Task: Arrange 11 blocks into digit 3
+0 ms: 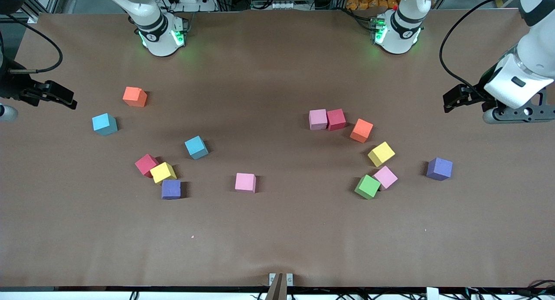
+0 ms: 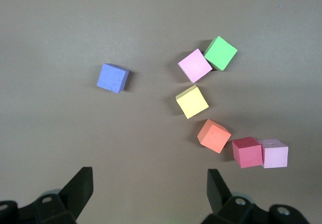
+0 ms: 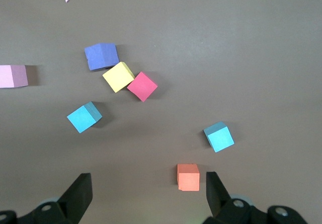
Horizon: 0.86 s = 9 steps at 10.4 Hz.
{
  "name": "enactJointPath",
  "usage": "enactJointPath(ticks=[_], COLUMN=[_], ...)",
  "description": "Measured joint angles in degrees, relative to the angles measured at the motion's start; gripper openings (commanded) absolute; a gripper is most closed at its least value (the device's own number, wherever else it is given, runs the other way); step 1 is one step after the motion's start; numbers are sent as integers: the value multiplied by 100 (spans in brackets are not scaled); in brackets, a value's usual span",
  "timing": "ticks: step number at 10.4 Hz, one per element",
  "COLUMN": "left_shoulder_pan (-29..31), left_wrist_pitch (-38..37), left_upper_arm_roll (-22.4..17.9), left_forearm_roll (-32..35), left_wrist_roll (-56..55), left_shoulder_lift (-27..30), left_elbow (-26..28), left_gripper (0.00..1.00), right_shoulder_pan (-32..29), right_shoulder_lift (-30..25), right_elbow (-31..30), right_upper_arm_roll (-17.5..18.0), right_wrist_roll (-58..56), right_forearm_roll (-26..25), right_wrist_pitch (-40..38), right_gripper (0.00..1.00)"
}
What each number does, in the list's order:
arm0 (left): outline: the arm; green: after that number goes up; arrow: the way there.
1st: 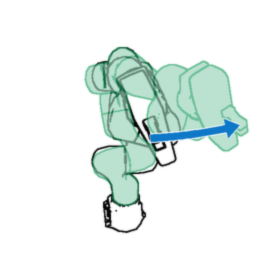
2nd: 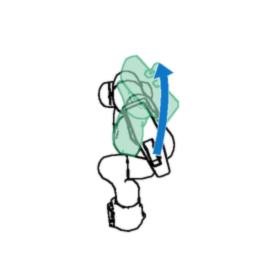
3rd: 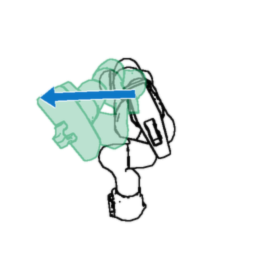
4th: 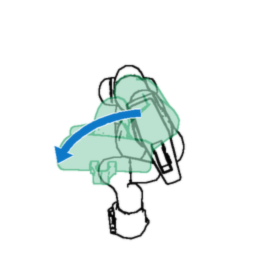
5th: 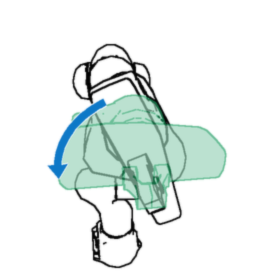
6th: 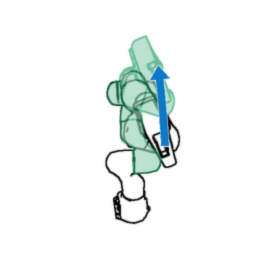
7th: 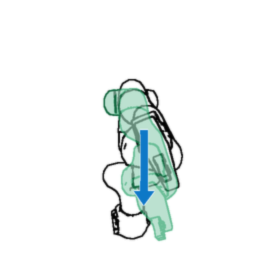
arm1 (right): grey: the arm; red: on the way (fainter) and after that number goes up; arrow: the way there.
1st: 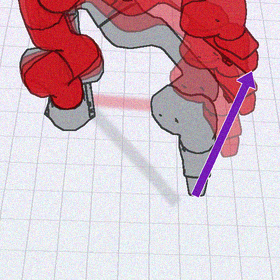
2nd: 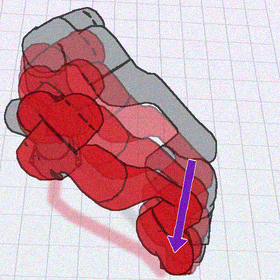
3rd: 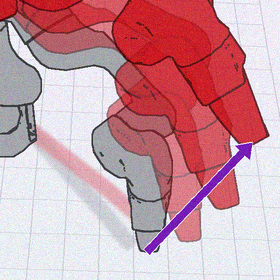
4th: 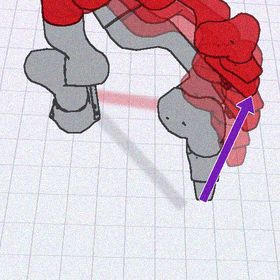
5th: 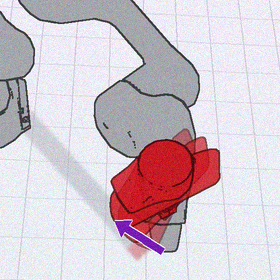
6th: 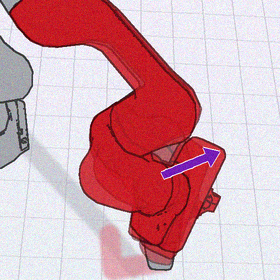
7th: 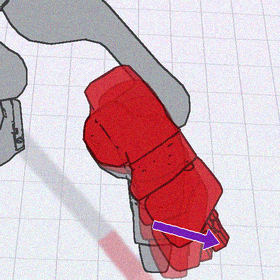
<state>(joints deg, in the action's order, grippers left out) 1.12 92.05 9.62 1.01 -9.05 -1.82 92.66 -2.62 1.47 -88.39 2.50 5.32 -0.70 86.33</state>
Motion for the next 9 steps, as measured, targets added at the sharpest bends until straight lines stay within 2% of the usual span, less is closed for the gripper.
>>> enactJointPath(ticks=[9], left_shoulder_pan=[0], left_wrist_pitch=[0], left_upper_arm_roll=[0], left_forearm_roll=[0], left_wrist_roll=[0], left_shoulder_lift=[-22], left_elbow=[0], left_gripper=[100], right_shoulder_pan=[0], right_shoulder_lift=[19], right_elbow=[-11], right_upper_arm_roll=[-1], right_wrist_roll=[2], right_forearm_roll=[0], right_wrist_pitch=[102], right_gripper=[100])
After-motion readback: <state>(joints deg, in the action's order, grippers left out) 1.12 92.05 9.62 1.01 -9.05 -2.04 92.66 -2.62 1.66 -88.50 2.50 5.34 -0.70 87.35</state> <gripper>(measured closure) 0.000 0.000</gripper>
